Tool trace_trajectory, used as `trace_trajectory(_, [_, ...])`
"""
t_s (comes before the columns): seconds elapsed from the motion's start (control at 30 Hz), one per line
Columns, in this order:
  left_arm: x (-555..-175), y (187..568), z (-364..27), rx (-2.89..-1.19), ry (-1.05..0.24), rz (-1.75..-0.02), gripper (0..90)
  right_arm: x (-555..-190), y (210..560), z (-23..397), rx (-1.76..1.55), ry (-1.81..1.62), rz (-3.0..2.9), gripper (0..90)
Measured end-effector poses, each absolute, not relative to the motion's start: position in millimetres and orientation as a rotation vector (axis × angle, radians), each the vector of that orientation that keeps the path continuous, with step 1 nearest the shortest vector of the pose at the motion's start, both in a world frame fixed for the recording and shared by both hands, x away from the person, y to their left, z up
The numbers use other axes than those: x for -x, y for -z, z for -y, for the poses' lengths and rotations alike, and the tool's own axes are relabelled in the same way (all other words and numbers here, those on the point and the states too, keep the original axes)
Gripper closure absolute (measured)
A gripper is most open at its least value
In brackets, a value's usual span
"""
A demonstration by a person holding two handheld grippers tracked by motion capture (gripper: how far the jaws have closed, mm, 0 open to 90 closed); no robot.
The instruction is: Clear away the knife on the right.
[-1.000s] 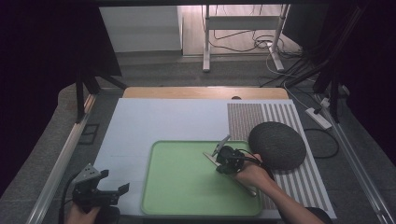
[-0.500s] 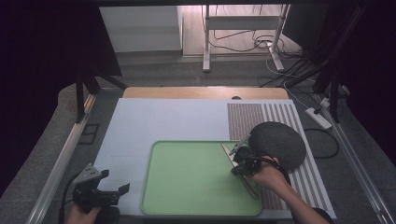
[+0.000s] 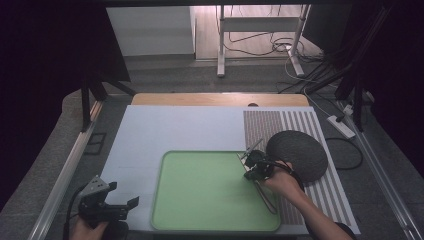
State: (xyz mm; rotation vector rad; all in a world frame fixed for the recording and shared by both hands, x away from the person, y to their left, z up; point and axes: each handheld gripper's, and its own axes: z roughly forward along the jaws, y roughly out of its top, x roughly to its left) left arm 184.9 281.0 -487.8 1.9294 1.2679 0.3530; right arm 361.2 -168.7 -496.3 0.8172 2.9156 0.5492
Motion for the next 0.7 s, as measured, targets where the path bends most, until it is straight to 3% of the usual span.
trace_trajectory(0.3, [-184.2, 487.4, -279.7, -1.936, -0.361, -1.266, 1.7, -355.9, 493.7, 208.3, -0.948, -0.550, -2.892, 90.0])
trace_trajectory(0.53, [-185.0, 487.6, -280.4, -1.932, -0.354, -1.266, 1.7, -355.8, 493.9, 210.4, -0.937, -0.568, -2.896, 89.4])
trace_trajectory(0.57, [-185.0, 487.6, -280.4, -1.932, -0.353, -1.265, 1.7, -355.7, 494.0, 211.2, -0.939, -0.590, -2.895, 83.4])
trace_trajectory(0.7, [-185.0, 487.5, -280.1, -1.937, -0.353, -1.260, 1.9, -354.4, 491.3, 211.1, -0.948, -0.685, -2.884, 79.2])
